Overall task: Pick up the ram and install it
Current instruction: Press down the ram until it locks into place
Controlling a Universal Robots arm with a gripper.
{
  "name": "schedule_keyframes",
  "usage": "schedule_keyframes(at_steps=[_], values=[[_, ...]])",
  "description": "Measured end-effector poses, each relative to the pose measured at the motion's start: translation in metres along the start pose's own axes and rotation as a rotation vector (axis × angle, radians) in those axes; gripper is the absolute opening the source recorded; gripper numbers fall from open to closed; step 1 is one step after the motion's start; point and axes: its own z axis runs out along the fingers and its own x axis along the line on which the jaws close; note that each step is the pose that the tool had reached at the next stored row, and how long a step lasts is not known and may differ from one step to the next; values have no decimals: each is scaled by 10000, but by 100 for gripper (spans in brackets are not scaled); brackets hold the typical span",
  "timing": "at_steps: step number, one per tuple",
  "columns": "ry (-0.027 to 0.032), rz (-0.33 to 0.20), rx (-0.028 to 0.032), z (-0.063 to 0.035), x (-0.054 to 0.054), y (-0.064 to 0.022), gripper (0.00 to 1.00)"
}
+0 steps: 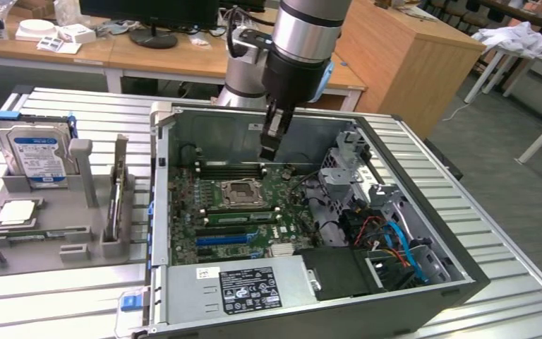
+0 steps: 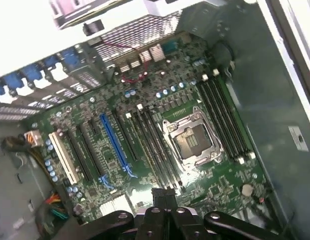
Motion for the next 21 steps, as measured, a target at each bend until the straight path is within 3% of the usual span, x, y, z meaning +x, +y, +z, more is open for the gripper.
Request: schedule_keyframes(at_steps=[2, 3, 19, 21], values=[[-33, 1418, 74, 2, 0, 0, 11], [-42, 1803, 94, 2, 0, 0, 11], [-99, 4215, 220, 4, 0, 0, 11], [-100, 4252, 222, 4, 0, -1, 11]])
